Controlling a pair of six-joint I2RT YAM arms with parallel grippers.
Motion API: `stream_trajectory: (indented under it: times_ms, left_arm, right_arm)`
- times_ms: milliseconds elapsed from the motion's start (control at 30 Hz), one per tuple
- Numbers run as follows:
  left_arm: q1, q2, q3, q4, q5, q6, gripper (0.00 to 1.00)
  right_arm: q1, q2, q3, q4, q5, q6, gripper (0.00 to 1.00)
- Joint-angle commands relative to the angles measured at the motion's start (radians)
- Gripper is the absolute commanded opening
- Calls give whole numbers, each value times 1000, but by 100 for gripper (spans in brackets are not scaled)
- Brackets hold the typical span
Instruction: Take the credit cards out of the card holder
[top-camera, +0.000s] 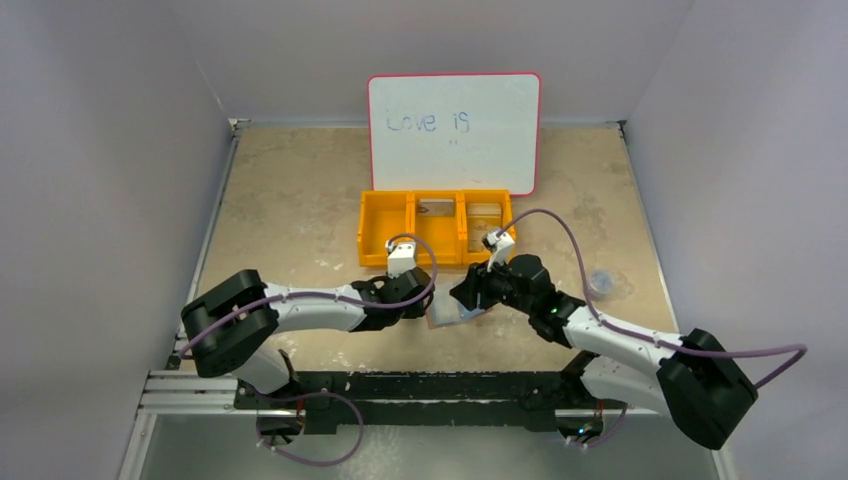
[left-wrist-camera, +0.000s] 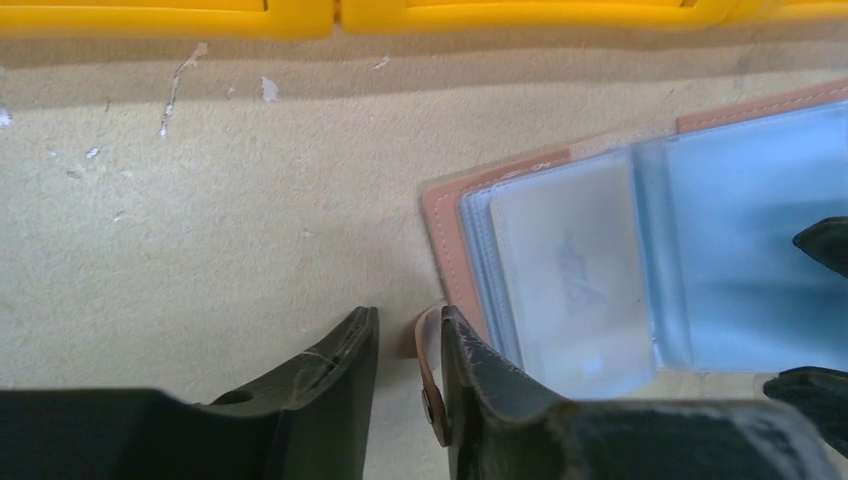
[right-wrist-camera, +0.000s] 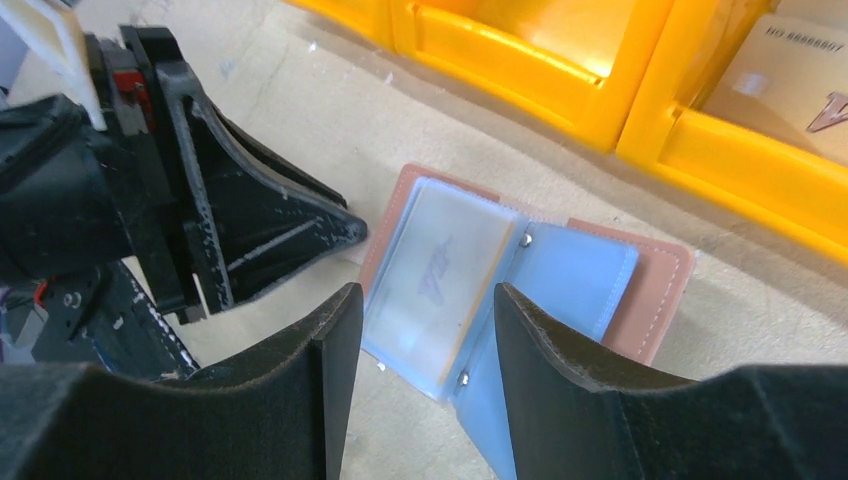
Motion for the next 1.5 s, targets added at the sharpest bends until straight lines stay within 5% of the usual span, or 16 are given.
stream_trajectory:
  times_ms: [0,233,500,1067,1467]
  left_arm:
    - [-5,-25,21,-78,-9,-6,24]
    - [-5,0,19,-91,-52,-25,0]
    - [-5,-64,-20,-86,-98,-59,0]
    - [-4,-146,-140,43,-117,-127,0]
    - [-3,-162,-154,51,-129,-146,0]
  right_arm:
    - [39,43,28,43,26,14,53]
    - [154,97,68,-21,191,23,54]
    - [281,219,166,-117,358,16,56]
    - [363,286,157,7,348,-55,61]
    - [442,374,194,-10,500,-71,61]
